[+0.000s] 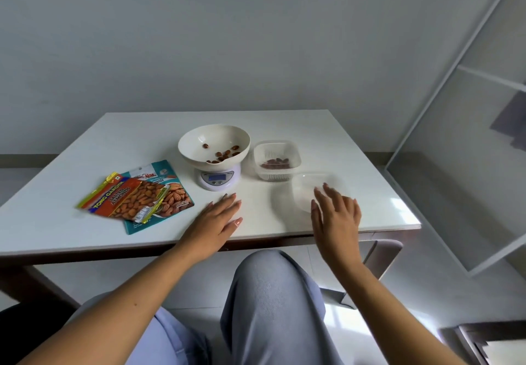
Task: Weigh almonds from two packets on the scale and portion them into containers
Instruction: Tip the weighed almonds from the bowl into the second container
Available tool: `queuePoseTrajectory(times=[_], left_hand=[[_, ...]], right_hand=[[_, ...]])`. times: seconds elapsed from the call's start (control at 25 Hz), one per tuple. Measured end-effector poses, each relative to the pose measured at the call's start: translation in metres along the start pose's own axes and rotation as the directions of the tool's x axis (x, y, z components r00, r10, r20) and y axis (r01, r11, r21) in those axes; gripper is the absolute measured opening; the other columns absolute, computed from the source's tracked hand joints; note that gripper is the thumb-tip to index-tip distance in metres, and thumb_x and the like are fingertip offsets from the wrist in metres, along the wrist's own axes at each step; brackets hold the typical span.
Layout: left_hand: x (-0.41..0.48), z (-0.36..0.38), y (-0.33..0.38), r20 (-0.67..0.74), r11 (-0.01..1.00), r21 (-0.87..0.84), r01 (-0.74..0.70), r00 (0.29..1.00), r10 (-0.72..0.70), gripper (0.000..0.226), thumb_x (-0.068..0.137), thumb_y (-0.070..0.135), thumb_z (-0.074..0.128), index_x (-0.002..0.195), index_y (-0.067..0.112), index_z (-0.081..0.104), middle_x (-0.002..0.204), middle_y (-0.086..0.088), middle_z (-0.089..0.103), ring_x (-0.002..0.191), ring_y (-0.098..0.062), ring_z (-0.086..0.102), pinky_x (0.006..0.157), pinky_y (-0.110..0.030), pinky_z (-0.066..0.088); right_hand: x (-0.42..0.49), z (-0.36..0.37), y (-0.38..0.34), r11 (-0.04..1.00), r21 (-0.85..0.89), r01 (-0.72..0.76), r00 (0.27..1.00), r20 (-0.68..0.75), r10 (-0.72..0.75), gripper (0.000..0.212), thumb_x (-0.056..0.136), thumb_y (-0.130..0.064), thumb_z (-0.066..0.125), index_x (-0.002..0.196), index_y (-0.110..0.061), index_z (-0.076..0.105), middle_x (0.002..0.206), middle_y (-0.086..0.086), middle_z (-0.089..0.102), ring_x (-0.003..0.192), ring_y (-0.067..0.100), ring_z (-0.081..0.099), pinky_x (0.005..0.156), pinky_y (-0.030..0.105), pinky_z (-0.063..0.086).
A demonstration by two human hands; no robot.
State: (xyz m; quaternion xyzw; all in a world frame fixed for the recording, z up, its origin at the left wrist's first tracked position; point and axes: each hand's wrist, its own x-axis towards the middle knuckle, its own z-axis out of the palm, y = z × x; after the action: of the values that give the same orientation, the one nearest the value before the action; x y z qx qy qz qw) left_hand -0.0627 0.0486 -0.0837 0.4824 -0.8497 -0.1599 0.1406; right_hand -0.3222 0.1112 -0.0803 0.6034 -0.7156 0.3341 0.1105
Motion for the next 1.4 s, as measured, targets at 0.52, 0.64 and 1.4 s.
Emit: queuePoseTrajectory(times=[0.52,0.64,1.4], left_hand=[[-0.024,-0.057,-0.003,0.013,0.963,-0.156,0.218,0.976,-0.219,0.116,0.059,0.076,0.066,0.148,0.034,0.004,0.145,0.008,0.014,0.141,-0.019,0.017,0.114,-0.039,0.026],[-0.017,-0.059,0.001,-0.038,0.993,0.014,0.12,0.992,-0.119,0.117,0.054,0.08,0.066,0.146,0.031,0.012,0.147,0.007,0.009,0.14,-0.019,0.016,0.114,-0.037,0.025],[0.008,-0.054,0.013,-0.216,0.982,0.181,0.058,0.976,-0.018,0.123,0.047,0.088,0.055,0.148,0.03,0.014,0.137,0.002,0.028,0.129,-0.02,0.028,0.106,-0.042,0.036]], right_hand=[[0.021,0.022,-0.092,0.688,0.653,-0.315,0.944,0.289,0.158,0.018,0.09,-0.013,0.06,0.107,-0.008,0.064,0.112,0.005,0.052,0.088,0.018,0.059,0.07,0.014,0.047],[0.028,0.034,-0.083,0.744,0.512,-0.43,0.87,0.454,0.191,0.023,0.094,-0.024,0.054,0.089,-0.004,0.063,0.083,0.003,0.061,0.074,0.02,0.054,0.063,0.025,0.04],[0.035,0.046,-0.086,0.813,0.478,-0.334,0.855,0.516,0.048,0.035,0.097,-0.024,0.045,0.071,-0.002,0.051,0.061,0.002,0.05,0.063,0.021,0.04,0.056,0.029,0.031]])
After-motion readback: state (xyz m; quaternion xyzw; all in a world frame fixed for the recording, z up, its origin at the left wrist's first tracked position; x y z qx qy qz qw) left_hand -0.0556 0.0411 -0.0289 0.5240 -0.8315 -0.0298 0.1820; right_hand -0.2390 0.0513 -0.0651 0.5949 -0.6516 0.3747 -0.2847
